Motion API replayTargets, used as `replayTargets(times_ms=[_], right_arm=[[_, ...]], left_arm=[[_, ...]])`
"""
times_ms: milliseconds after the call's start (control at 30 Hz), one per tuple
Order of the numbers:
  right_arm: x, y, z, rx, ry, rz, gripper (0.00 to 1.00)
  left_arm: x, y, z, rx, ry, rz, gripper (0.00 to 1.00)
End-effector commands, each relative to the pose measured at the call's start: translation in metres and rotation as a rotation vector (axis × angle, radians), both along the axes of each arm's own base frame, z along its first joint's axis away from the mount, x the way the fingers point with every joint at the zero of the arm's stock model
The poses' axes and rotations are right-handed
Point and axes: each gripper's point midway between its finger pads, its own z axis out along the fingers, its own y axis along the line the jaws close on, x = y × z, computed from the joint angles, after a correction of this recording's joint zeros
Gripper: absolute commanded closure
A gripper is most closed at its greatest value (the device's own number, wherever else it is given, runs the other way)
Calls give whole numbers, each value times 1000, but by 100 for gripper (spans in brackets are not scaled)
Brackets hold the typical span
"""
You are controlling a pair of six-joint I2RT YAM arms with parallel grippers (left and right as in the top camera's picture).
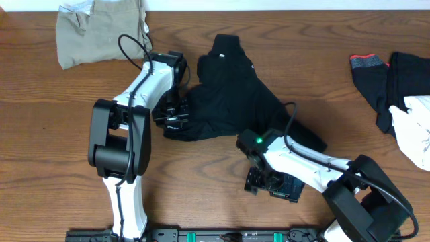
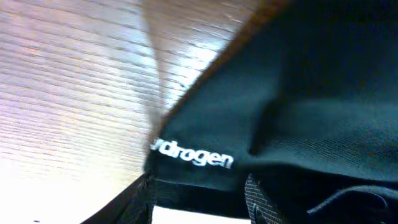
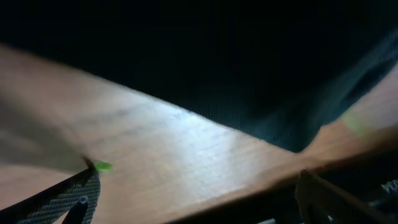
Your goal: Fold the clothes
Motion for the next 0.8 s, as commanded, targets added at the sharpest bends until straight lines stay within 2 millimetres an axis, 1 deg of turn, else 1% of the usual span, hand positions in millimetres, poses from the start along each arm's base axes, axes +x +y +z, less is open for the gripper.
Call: replayTargets(times_ms=[0,100,200,300,467,600,633,700,767], right_arm=[[21,-18,-10,-55,-78,-13,1],[27,-24,-11,-40,-76,-10,1],[28,-37,-14,-39,-56,-23,1],[29,-45,-21,-17,-50,-23,1],[24,-42,-37,89,-40,-9,1],[16,-44,-40,97,-21,-4,1],[15,-44,-40,100,-17,-6,2],[15,-43,-40,103,-13,-8,8],[14,-44,-40,101,-11,-9,19]], left_arm=[[-2,2,2,-5,7,-5,50],[-4,2,3,-4,14,-9,50],[-6,-2,3,-17,20,-18,50],[-7,-15,4,-104,27,-55,50],[-1,-17,2,-116,1,-59,50],[-1,-17,2,-116,2,-59,50],[-1,-17,2,-116,2,-59,50],[-1,-17,2,-116,3,-59,50],[-2,-17,2,-116,6,-58,51]])
